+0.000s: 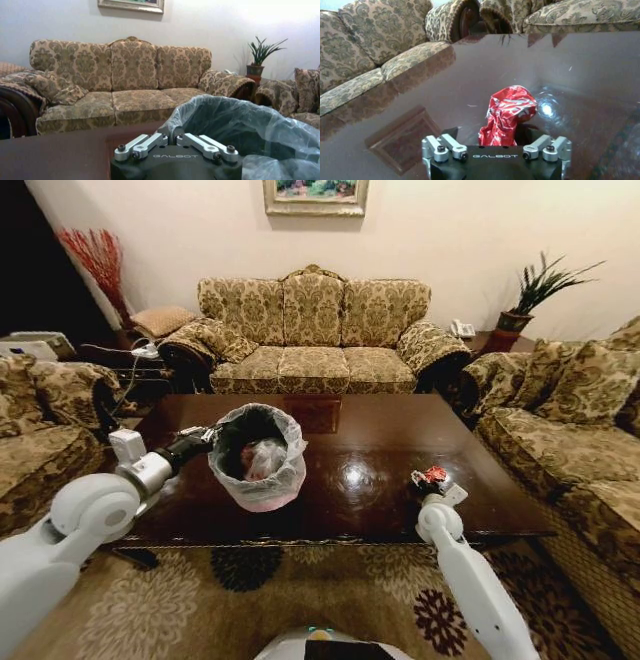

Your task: Move to the front of the table and place the trash on the table into the trash bin.

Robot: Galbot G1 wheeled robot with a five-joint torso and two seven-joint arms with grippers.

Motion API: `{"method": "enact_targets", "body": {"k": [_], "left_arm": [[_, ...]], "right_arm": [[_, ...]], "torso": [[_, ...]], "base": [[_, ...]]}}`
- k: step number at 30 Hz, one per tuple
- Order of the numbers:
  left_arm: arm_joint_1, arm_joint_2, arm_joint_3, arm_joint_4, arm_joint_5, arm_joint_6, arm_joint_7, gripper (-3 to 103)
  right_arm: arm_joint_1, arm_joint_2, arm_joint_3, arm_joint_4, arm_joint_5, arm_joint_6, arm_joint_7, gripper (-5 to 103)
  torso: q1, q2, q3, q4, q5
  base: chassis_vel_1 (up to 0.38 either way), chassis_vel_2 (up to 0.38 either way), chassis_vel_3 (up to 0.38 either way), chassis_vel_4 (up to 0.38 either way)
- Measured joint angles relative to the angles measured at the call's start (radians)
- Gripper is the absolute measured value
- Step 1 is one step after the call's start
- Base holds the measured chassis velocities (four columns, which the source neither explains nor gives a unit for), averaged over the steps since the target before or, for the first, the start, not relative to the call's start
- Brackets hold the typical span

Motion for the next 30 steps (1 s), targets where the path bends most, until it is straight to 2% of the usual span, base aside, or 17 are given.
{"method": "enact_targets", "body": {"k": [2, 4, 5, 7, 11, 13, 14, 16, 19, 21, 24, 27, 28, 30], "left_arm": [[0.001, 0.000, -0.001, 0.001, 0.000, -0.001, 0.003, 3], [0.002, -0.001, -0.001, 0.003, 0.001, -0.001, 0.003, 3], [0.002, -0.002, -0.002, 0.004, 0.001, -0.002, 0.004, 3], [0.001, -0.003, -0.002, 0.006, 0.002, -0.002, 0.004, 3], [0.000, -0.005, 0.001, 0.007, 0.005, -0.002, 0.004, 3], [0.000, -0.006, 0.001, 0.008, 0.005, -0.003, 0.004, 3], [0.000, -0.007, 0.002, 0.009, 0.006, -0.003, 0.005, 3], [0.000, -0.008, 0.002, 0.009, 0.008, -0.003, 0.006, 3], [0.002, -0.012, 0.002, 0.009, 0.011, -0.004, 0.006, 3], [0.003, -0.012, 0.002, 0.009, 0.012, -0.004, 0.006, 3], [0.003, -0.011, 0.003, 0.010, 0.016, -0.004, 0.006, 3], [0.003, -0.005, 0.007, 0.023, 0.034, -0.005, 0.014, 3], [0.003, -0.005, 0.007, 0.023, 0.034, -0.005, 0.014, 3], [0.003, -0.004, 0.011, 0.030, 0.042, -0.006, 0.015, 3]], "right_arm": [[0.001, -0.002, -0.003, 0.001, 0.000, -0.002, -0.007, 77], [0.001, -0.002, -0.004, 0.001, 0.001, -0.003, -0.010, 77], [0.001, -0.003, -0.004, 0.001, 0.001, -0.005, -0.012, 66], [0.001, -0.004, -0.005, 0.001, 0.002, -0.006, -0.014, 66], [0.000, -0.007, -0.005, -0.001, 0.004, -0.009, -0.017, 44], [0.000, -0.008, -0.005, 0.000, 0.005, -0.009, -0.017, 44], [0.000, -0.009, -0.005, 0.000, 0.005, -0.010, -0.019, 34], [-0.001, -0.010, -0.005, 0.001, 0.005, -0.010, -0.019, 34], [-0.006, -0.013, -0.003, 0.011, 0.006, -0.010, -0.019, 26], [-0.008, -0.014, -0.001, 0.019, 0.005, -0.009, -0.021, 25], [-0.017, -0.020, 0.004, 0.059, -0.010, 0.023, -0.067, 25], [-0.015, -0.041, -0.017, 0.185, -0.052, 0.108, -0.153, 25], [-0.015, -0.041, -0.017, 0.185, -0.052, 0.108, -0.153, 25], [0.006, -0.070, -0.044, 0.301, -0.019, 0.091, -0.206, 25]], "torso": [[0.000, 0.000, 0.000, -0.0003, 0.0005], [0.000, 0.000, 0.000, -0.0003, 0.0005], [0.000, 0.000, 0.000, -0.0003, 0.0005], [0.000, 0.000, 0.000, -0.0002, 0.0005], [0.000, 0.000, 0.000, 0.0001, 0.0006], [0.000, 0.000, 0.000, 0.0001, 0.0006], [0.000, 0.000, 0.000, 0.0000, 0.0007], [0.000, 0.000, 0.000, 0.0000, 0.0007], [0.000, 0.000, 0.000, 0.0001, 0.0007], [0.000, 0.000, 0.000, 0.0001, 0.0007], [0.000, 0.000, 0.000, 0.0000, 0.0007], [0.000, 0.000, 0.000, -0.0003, 0.0002], [0.000, 0.000, 0.000, -0.0003, 0.0002], [0.000, 0.000, 0.000, 0.0000, 0.0003]], "base": [[0.000, 0.000, 0.000, 0.000], [0.000, 0.000, 0.000, 0.000], [0.000, 0.000, 0.000, 0.000], [0.000, 0.000, 0.000, 0.000], [0.000, 0.000, 0.000, 0.000], [0.000, 0.000, 0.000, 0.000], [0.000, 0.000, 0.000, 0.000], [0.000, 0.000, 0.000, 0.000], [0.000, 0.000, 0.000, 0.000], [0.000, 0.000, 0.000, 0.000], [0.000, 0.000, 0.000, 0.000], [0.000, 0.000, 0.000, 0.000], [0.000, 0.000, 0.000, 0.000], [0.000, 0.000, 0.000, 0.000]]}}
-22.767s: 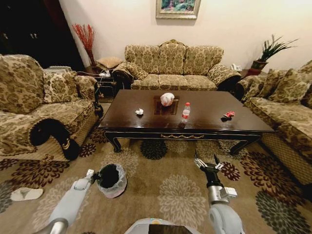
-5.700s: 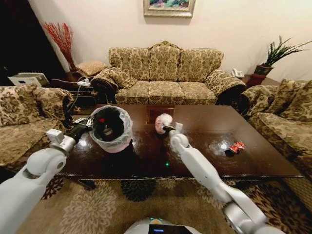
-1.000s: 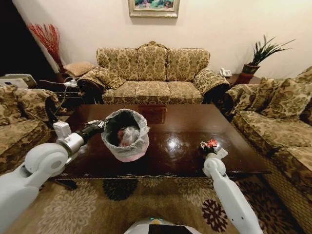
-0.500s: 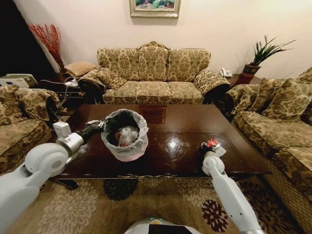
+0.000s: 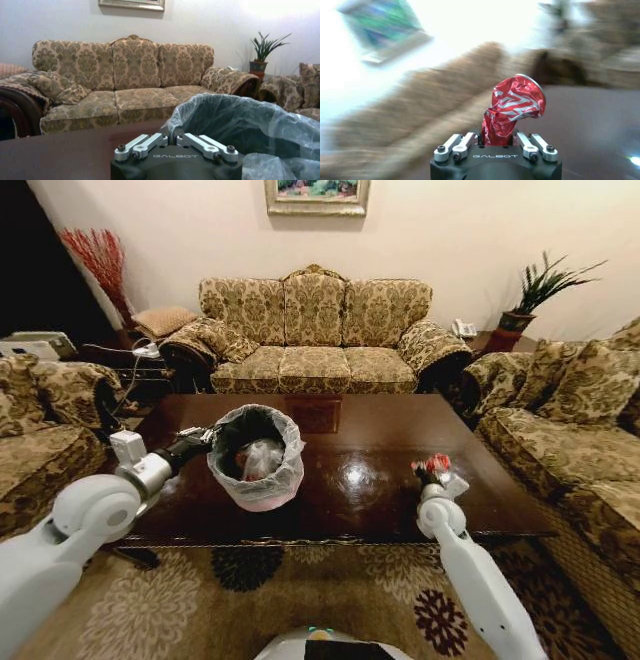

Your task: Move to the front of the table and place the trash on the table into the trash bin.

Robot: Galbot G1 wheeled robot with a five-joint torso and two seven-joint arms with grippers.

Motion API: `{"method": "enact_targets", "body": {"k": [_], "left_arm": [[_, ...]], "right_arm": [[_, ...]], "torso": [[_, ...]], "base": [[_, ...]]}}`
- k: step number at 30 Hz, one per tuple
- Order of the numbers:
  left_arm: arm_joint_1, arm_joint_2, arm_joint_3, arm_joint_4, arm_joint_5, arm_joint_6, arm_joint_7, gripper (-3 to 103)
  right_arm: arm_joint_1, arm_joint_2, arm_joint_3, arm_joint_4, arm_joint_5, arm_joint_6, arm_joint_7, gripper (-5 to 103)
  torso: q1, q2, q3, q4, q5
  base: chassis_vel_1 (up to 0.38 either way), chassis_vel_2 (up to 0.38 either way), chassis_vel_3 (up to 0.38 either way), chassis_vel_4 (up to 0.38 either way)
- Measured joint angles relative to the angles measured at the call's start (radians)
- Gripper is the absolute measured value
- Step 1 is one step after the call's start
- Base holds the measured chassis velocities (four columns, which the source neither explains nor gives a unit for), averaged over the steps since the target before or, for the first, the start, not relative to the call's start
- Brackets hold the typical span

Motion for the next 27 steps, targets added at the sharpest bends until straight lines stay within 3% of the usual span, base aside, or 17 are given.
{"method": "enact_targets", "body": {"k": [2, 3, 6, 8, 12, 17, 18, 24, 27], "left_arm": [[0.000, -0.001, 0.008, 0.004, 0.015, 0.000, 0.001, 3], [0.000, -0.001, 0.008, 0.004, 0.015, 0.000, 0.001, 3], [0.005, -0.005, 0.019, 0.002, 0.036, 0.003, 0.006, 3], [0.009, -0.006, 0.022, -0.004, 0.040, 0.006, 0.008, 3], [0.001, -0.014, 0.036, -0.033, 0.042, 0.018, 0.006, 3], [0.004, -0.029, 0.038, -0.066, 0.018, 0.033, -0.001, 3], [0.004, -0.029, 0.038, -0.066, 0.018, 0.033, -0.001, 3], [0.017, -0.056, 0.025, -0.123, 0.014, 0.041, -0.004, 3], [0.020, -0.061, 0.018, -0.132, 0.012, 0.043, -0.006, 3]], "right_arm": [[0.037, -0.054, -0.028, 0.124, 0.130, -0.096, -0.118, 25], [0.037, -0.054, -0.028, 0.124, 0.130, -0.096, -0.118, 25], [0.143, -0.137, -0.101, 0.220, 0.289, -0.197, -0.304, 25], [0.196, -0.162, -0.144, 0.234, 0.324, -0.208, -0.340, 25], [0.461, -0.214, -0.359, 0.231, 0.469, -0.261, -0.436, 25], [0.689, -0.177, -0.557, 0.173, 0.478, -0.266, -0.490, 25], [0.689, -0.177, -0.557, 0.173, 0.478, -0.266, -0.490, 25], [0.807, -0.080, -0.752, 0.099, 0.334, -0.223, -0.507, 25], [0.806, -0.066, -0.780, 0.096, 0.299, -0.221, -0.503, 25]], "torso": [[0.000, 0.000, 0.000, 0.0002, -0.0004], [0.000, 0.000, 0.000, 0.0002, -0.0004], [0.000, 0.000, 0.000, -0.0001, -0.0003], [0.000, 0.000, 0.000, -0.0001, -0.0002], [0.000, 0.000, 0.000, -0.0001, 0.0000], [0.000, 0.000, 0.000, 0.0002, 0.0000], [0.000, 0.000, 0.000, 0.0002, 0.0000], [0.000, 0.000, 0.000, 0.0002, 0.0000], [0.000, 0.000, 0.000, 0.0003, 0.0001]], "base": [[0.000, 0.000, 0.000, 0.000], [0.000, 0.000, 0.000, 0.000], [0.000, 0.000, 0.000, 0.000], [0.000, 0.000, 0.000, 0.000], [0.000, 0.000, 0.000, 0.000], [0.000, 0.000, 0.000, 0.000], [0.000, 0.000, 0.000, 0.000], [0.000, 0.000, 0.000, 0.000], [0.000, 0.000, 0.000, 0.000]]}}
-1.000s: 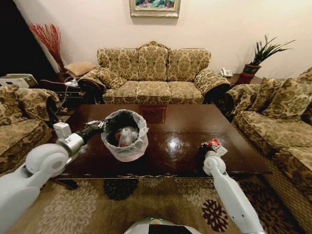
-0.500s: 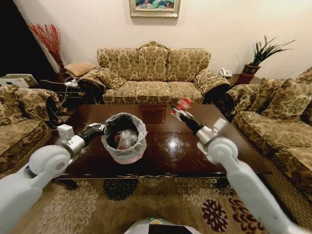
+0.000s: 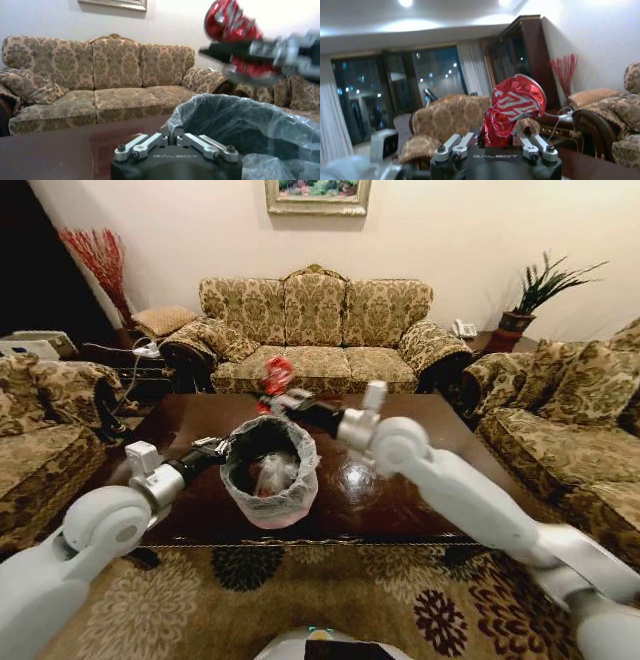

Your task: Move to the front of the table and place the trash on the table into the trash bin.

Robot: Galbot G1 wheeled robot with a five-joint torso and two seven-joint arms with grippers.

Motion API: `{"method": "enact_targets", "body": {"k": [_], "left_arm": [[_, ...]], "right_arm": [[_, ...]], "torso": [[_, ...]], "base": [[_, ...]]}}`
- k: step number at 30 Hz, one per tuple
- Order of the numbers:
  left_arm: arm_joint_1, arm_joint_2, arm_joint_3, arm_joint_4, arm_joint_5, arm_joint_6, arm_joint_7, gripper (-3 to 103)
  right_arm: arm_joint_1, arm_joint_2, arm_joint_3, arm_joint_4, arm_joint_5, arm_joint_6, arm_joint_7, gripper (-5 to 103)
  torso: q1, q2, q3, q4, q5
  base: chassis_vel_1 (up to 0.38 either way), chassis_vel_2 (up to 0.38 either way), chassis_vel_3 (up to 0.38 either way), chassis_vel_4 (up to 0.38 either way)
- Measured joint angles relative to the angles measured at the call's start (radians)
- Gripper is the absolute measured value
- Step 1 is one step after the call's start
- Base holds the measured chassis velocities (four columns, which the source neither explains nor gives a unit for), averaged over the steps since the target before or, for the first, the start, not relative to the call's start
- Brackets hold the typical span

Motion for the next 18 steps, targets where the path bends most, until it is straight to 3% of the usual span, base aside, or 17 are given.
{"method": "enact_targets", "body": {"k": [5, 7, 11, 15, 18], "left_arm": [[0.005, -0.004, -0.011, -0.002, -0.004, 0.000, -0.001, 3], [0.005, -0.004, -0.011, -0.002, -0.004, 0.000, -0.001, 3], [0.002, -0.008, -0.007, 0.006, -0.003, -0.001, -0.004, 3], [0.002, -0.014, -0.006, 0.011, 0.000, -0.003, -0.005, 3], [0.002, -0.016, -0.006, 0.011, 0.000, -0.003, -0.005, 3]], "right_arm": [[-0.030, -0.012, -0.005, -0.003, -0.074, 0.001, -0.013, 25], [-0.034, -0.016, -0.003, -0.003, -0.081, 0.000, -0.013, 29], [-0.048, -0.035, 0.012, 0.011, -0.094, -0.024, -0.018, 40], [-0.062, -0.063, 0.018, 0.028, -0.156, -0.021, -0.036, 62], [-0.063, -0.064, 0.021, 0.027, -0.174, -0.015, -0.037, 68]], "torso": [[0.000, 0.000, 0.000, -0.0003, 0.0002], [0.000, 0.000, 0.000, -0.0003, 0.0002], [0.000, 0.000, 0.000, -0.0003, 0.0000], [0.000, 0.000, 0.000, -0.0004, 0.0002], [0.000, 0.000, 0.000, -0.0004, 0.0001]], "base": [[0.000, 0.000, 0.000, 0.000], [0.000, 0.000, 0.000, 0.000], [0.000, 0.000, 0.000, 0.000], [0.000, 0.000, 0.000, 0.000], [0.000, 0.000, 0.000, 0.000]]}}
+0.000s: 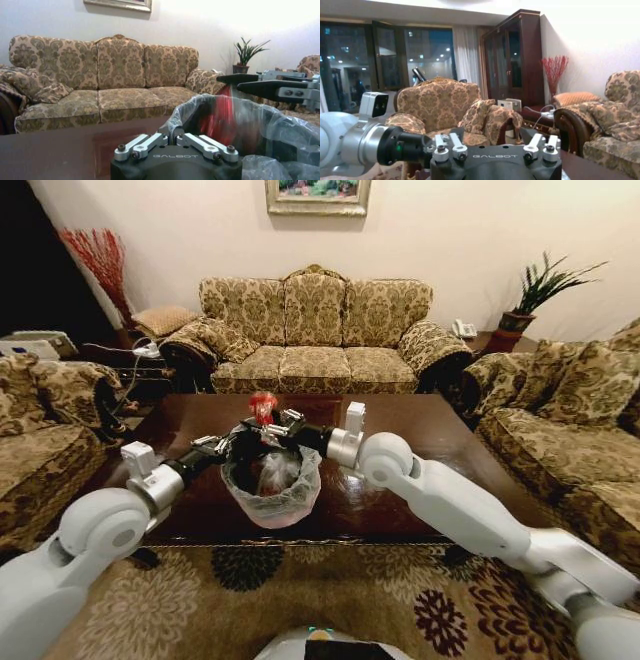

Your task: Move to the front of the table and place the trash on the table into the trash bin.

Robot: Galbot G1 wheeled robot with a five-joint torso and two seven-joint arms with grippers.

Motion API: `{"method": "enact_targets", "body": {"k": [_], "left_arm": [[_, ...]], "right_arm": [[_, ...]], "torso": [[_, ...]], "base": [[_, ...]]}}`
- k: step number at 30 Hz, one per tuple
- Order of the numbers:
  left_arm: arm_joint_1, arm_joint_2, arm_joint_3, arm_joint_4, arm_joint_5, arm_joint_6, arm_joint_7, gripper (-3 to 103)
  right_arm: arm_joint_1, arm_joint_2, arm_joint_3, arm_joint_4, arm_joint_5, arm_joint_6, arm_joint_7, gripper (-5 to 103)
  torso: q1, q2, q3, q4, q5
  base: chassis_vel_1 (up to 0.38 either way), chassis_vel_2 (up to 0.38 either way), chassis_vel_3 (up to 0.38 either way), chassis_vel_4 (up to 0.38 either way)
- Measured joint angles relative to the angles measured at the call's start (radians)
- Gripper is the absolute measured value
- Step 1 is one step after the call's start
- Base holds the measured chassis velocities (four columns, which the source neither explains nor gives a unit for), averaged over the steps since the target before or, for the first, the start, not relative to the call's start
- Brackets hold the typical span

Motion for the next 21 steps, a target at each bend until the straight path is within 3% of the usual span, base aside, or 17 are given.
{"method": "enact_targets", "body": {"k": [7, 13, 17, 18, 21], "left_arm": [[0.000, -0.004, 0.000, 0.001, 0.000, 0.000, 0.001, 3], [0.012, -0.002, -0.013, 0.019, 0.003, 0.002, -0.004, 3], [0.014, 0.003, -0.060, 0.050, -0.004, 0.024, -0.050, 3], [0.014, 0.003, -0.060, 0.050, -0.004, 0.024, -0.050, 3], [0.003, -0.022, -0.102, 0.073, -0.018, 0.038, -0.109, 3]], "right_arm": [[-0.002, 0.006, 0.022, -0.014, -0.010, 0.029, 0.006, 98], [-0.070, 0.003, 0.106, 0.005, 0.002, 0.062, 0.090, 100], [-0.235, -0.040, 0.289, 0.054, -0.027, 0.063, 0.240, 100], [-0.235, -0.040, 0.289, 0.054, -0.027, 0.063, 0.240, 100], [-0.374, -0.093, 0.452, 0.093, -0.113, 0.058, 0.281, 100]], "torso": [[0.000, 0.000, 0.000, 0.0001, 0.0000], [0.000, 0.000, 0.000, 0.0002, -0.0003], [0.000, 0.000, 0.000, 0.0003, 0.0002], [0.000, 0.000, 0.000, 0.0003, 0.0002], [0.000, 0.000, 0.000, -0.0005, 0.0004]], "base": [[0.000, 0.000, 0.000, 0.000], [0.000, 0.000, 0.000, 0.000], [0.000, 0.000, 0.000, 0.000], [0.000, 0.000, 0.000, 0.000], [0.000, 0.000, 0.000, 0.000]]}}
